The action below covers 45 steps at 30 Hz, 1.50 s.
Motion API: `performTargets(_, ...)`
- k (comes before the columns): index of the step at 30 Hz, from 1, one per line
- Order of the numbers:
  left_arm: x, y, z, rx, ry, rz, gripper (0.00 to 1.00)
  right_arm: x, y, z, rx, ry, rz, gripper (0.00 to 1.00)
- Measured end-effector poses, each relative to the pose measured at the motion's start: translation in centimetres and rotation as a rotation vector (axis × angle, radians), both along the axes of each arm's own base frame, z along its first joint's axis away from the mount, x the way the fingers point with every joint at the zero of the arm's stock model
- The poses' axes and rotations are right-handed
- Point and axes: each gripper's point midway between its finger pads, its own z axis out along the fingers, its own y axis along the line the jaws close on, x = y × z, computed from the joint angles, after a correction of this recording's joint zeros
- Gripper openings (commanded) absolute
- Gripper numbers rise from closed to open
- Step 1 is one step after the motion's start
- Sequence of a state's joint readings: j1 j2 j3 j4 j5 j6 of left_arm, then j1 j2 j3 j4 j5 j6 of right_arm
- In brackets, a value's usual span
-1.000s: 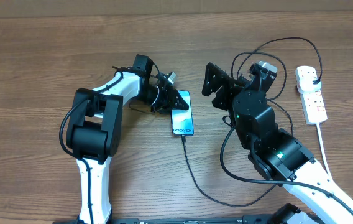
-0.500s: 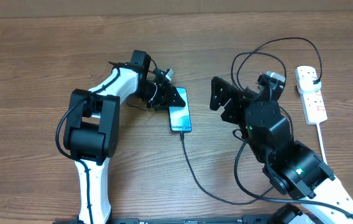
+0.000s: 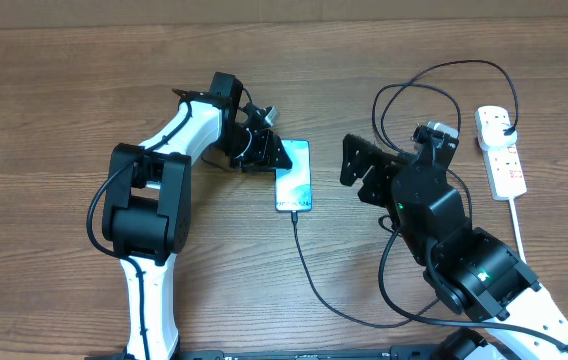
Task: Plug charger to phone and switch on socket
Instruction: 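Open the left gripper and release the phone on the table, then move the right gripper over the white power strip's socket switch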
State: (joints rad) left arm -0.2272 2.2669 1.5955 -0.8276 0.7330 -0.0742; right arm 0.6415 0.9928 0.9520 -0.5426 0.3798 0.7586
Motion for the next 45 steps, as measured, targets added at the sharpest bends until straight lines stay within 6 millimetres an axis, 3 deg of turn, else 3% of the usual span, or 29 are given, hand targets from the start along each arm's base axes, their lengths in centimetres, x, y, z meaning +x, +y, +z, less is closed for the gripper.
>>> performTargets(2, 0.1, -0.2, 0.6, -0.011, -0.002, 0.001, 1.00, -0.5, -0.4, -1.1, -0.032, 0.043, -0.001, 1.00)
performTargets(6, 0.4, 0.5, 1.5, 0.044, -0.015, 0.006, 1.00, -0.2, -0.2, -1.7, -0.044, 0.058, -0.002, 1.00)
performTargets(9, 0.5, 2.5, 1.4, 0.128, -0.003, 0.031, 1.00, 0.2, -0.2, -2.5, -0.063, 0.077, -0.011, 1.00)
performTargets(11, 0.4, 4.2, 1.5, 0.190, 0.006, 0.051, 1.00, 0.3, -0.8, -2.9, -0.073, 0.093, -0.028, 0.89)
performTargets(14, 0.5, 8.0, 2.1, 0.297, -0.004, 0.106, 1.00, 0.7, -4.0, -4.1, -0.098, 0.151, -0.116, 0.49)
performTargets(15, 0.8, 9.4, 3.3, 0.323, -0.029, 0.134, 1.00, 0.8, -5.8, -4.6, -0.105, 0.181, -0.165, 0.42)
performTargets(16, 1.0, 10.5, 5.2, 0.338, -0.071, 0.161, 1.00, 0.9, -8.1, -5.2, -0.108, 0.215, -0.229, 0.31)
performTargets(17, 1.2, 11.3, 7.3, 0.345, -0.118, 0.184, 1.00, 0.9, -9.2, -5.4, -0.100, 0.231, -0.263, 0.25)
performTargets(19, 1.3, 12.5, 13.0, 0.357, -0.257, 0.231, 1.00, 0.9, -12.7, -6.2, -0.094, 0.278, -0.356, 0.15)
performTargets(21, 0.0, 13.2, 19.7, 0.363, -0.420, 0.272, 1.00, 0.9, -15.5, -6.5, -0.080, 0.299, -0.430, 0.09)
performTargets(24, -4.5, 14.3, 28.3, 0.388, -0.619, 0.340, 1.00, 0.7, -19.4, -7.5, -0.064, 0.351, -0.518, 0.04)
performTargets(26, -7.9, 15.2, 31.8, 0.411, -0.703, 0.388, 1.00, 0.6, -21.5, -8.2, -0.054, 0.412, -0.565, 0.04)
performTargets(31, -13.6, 17.8, 34.0, 0.503, -0.734, 0.485, 1.00, 0.7, -26.3, -10.0, -0.015, 0.580, -0.674, 0.04)
performTargets(34, -16.5, 18.9, 34.7, 0.541, -0.752, 0.516, 1.00, 1.9, -29.3, -11.5, 0.038, 0.716, -0.715, 0.04)
performTargets(40, -18.8, 19.7, 35.7, 0.552, -0.795, 0.551, 1.00, 5.4, -32.8, -14.0, 0.071, 0.880, -0.706, 0.04)
performTargets(45, -18.8, 19.8, 35.6, 0.557, -0.792, 0.552, 1.00, 7.3, -33.6, -16.8, 0.065, 0.934, -0.669, 0.04)
